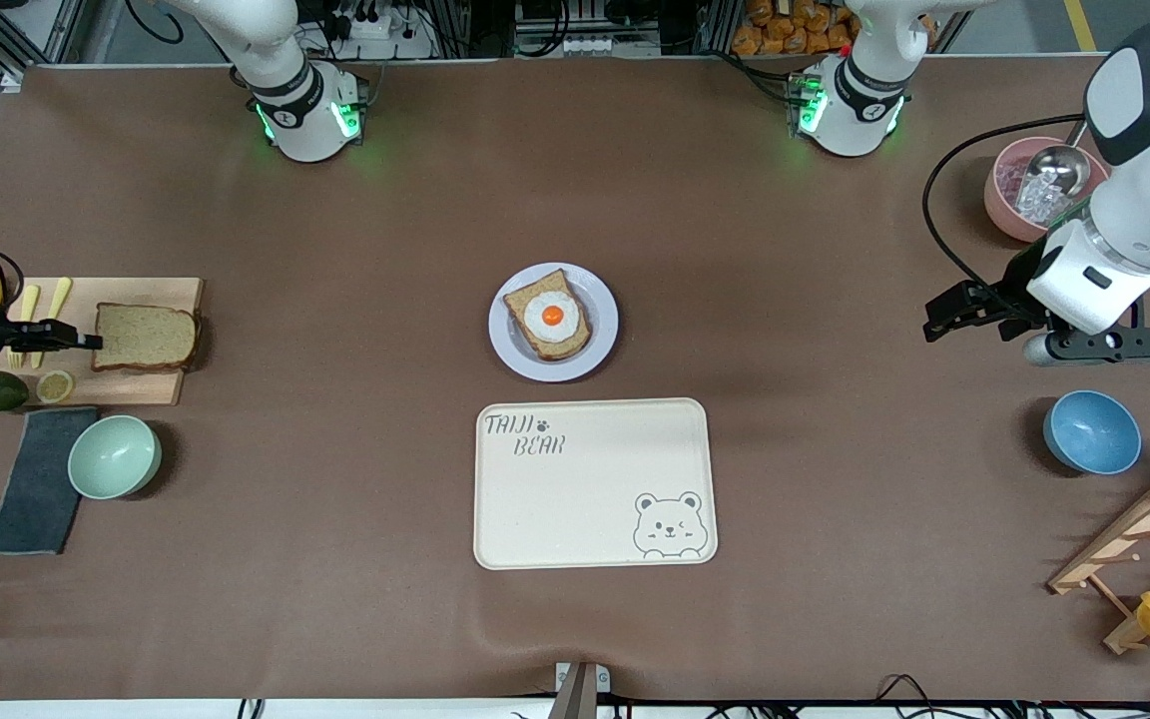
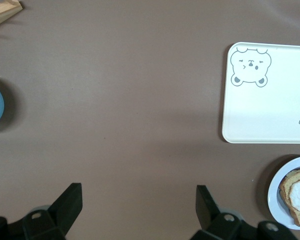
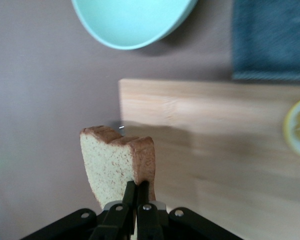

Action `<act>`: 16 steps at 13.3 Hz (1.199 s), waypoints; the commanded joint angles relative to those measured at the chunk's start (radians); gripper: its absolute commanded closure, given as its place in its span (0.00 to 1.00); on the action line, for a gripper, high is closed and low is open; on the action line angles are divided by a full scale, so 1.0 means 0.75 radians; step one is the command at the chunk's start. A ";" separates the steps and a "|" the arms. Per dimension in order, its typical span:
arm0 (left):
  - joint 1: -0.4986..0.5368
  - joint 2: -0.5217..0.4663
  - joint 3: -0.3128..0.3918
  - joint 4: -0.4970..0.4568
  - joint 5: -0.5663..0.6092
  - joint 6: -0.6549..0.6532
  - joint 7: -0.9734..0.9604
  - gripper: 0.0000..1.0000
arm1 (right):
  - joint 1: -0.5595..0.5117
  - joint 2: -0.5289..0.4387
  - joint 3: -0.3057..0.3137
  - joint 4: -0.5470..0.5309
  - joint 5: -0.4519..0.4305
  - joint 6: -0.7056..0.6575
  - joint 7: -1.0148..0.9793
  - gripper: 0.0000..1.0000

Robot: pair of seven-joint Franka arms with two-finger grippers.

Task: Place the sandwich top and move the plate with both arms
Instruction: 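Lift the bread slice with the right gripper and carry it toward the plate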

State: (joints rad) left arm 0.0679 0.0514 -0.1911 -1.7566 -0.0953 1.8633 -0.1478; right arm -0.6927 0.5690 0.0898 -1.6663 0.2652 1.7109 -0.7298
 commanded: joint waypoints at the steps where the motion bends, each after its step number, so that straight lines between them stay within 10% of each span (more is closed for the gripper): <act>1: 0.004 -0.020 -0.005 -0.022 -0.026 0.021 -0.009 0.00 | 0.048 -0.016 -0.001 0.062 0.094 -0.147 0.097 1.00; 16: 0.006 -0.019 -0.007 -0.020 -0.026 0.035 -0.007 0.00 | 0.351 -0.122 -0.001 -0.159 0.486 -0.179 0.186 1.00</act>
State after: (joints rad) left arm 0.0663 0.0520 -0.1928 -1.7587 -0.0960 1.8764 -0.1478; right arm -0.4699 0.5304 0.0958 -1.7028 0.5625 1.5562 -0.5995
